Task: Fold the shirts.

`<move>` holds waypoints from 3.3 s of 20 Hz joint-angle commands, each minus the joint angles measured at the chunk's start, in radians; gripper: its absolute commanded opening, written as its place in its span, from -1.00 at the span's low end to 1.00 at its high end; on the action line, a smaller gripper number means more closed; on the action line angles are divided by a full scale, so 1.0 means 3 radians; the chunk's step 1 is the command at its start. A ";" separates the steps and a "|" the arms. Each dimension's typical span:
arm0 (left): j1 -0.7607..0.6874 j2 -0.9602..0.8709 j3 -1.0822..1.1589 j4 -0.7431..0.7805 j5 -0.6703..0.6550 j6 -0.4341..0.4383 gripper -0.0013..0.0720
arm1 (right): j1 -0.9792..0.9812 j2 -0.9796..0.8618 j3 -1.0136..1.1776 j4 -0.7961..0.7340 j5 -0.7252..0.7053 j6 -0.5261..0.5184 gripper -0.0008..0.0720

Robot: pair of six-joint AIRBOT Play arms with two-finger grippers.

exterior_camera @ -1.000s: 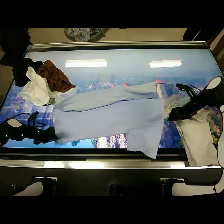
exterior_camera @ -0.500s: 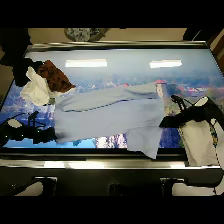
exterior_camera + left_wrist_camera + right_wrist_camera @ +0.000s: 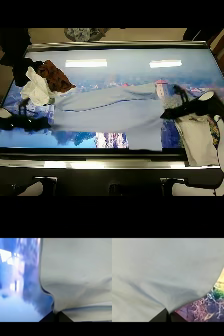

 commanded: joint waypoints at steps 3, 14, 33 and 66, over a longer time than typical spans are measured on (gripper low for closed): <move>-0.0042 0.0544 0.2023 -0.0014 0.0027 -0.0193 -0.89 | -0.0003 0.0944 0.1565 -0.0061 -0.0018 -0.0654 -0.86; -0.0036 0.1706 0.3642 0.0028 0.0310 -0.0549 -0.89 | -0.0004 0.2842 0.2406 -0.1012 -0.1144 -0.0406 -0.86; -0.0075 -0.0454 0.1336 -0.0112 -0.0066 -0.0336 -0.89 | 0.0624 -0.0669 0.2073 -0.0682 0.0586 0.0225 -0.86; 0.0066 -0.1358 0.1282 0.0214 -0.0743 0.0037 -0.89 | 0.0554 -0.0759 0.1048 -0.0868 0.0589 0.0637 -0.86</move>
